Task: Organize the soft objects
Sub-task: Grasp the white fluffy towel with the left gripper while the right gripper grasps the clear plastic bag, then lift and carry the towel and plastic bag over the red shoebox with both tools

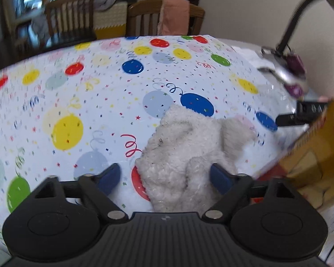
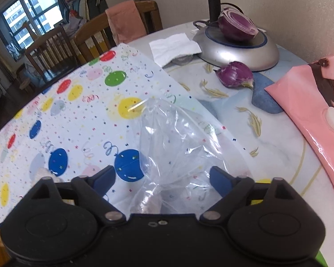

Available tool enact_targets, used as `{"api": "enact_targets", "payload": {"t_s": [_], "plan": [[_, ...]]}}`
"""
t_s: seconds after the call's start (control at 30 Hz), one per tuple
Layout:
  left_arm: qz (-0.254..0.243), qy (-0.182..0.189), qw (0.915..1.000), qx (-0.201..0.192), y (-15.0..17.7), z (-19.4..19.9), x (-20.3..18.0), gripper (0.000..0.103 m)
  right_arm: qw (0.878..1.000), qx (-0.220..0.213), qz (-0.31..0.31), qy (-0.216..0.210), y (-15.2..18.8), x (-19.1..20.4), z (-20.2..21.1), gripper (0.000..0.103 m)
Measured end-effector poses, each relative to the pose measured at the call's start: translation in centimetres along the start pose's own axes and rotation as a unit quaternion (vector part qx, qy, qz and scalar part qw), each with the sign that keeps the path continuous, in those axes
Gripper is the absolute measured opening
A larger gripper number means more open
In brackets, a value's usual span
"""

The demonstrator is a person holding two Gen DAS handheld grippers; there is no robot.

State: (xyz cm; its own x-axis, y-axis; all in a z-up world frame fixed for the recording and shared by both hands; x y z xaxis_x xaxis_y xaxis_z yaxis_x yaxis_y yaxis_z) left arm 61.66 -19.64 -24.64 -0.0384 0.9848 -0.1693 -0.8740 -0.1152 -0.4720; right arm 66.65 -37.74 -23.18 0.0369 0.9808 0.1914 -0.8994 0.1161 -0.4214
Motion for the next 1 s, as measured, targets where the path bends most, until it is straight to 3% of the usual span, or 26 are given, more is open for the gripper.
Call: {"api": "enact_targets", "payload": {"t_s": [0.03,0.1,0.17,0.3,0.43,0.47,0.5,1.0], "plan": [[-0.016,-0.010,0.9998,-0.003,0.1,0.0,-0.4,0.067,1.000,0.002,0.003,0.002,0.1,0.1,-0.2,0.084],[-0.042,-0.028,0.9987,-0.010,0.3,0.1,-0.9,0.046,1.000,-0.002,0.017,0.019,0.3,0.4,-0.3,0.080],[-0.061,-0.021,0.9978,-0.015,0.4,0.2,-1.4,0.033,0.999,-0.005,0.030,0.033,0.4,0.7,-0.4,0.075],[-0.083,-0.014,0.9962,-0.021,0.7,0.4,-2.3,0.024,0.996,-0.012,0.052,0.066,0.6,1.0,-0.3,0.053],[-0.078,-0.008,0.9966,-0.025,0.7,0.5,-2.0,0.019,0.996,-0.016,0.058,0.072,0.7,0.9,-0.1,0.041],[-0.076,-0.009,0.9968,-0.025,0.7,0.6,-1.9,0.018,0.995,-0.017,0.062,0.071,0.8,0.9,0.0,0.030],[-0.074,-0.009,0.9969,-0.026,0.7,0.7,-1.7,0.018,0.995,-0.018,0.063,0.068,0.9,0.9,0.2,0.026],[-0.058,-0.008,0.9974,-0.041,-0.1,4.1,-0.3,0.016,0.995,-0.057,0.080,0.023,2.0,0.2,6.4,0.023]]}}
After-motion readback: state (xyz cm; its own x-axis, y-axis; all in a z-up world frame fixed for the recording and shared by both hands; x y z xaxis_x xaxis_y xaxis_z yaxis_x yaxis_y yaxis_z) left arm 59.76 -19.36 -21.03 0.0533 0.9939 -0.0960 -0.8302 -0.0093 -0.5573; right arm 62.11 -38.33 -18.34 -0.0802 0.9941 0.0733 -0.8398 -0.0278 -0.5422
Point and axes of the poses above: each gripper's, at about its wrist camera, not at the fingertips, and z roughly against the way its jaws point, x to its left, y to its underside, the point moved 5 cm from there along -z, roughly the way its jaws point, and after that the axes turned 8 degrees about x, right-handed, at the moved point
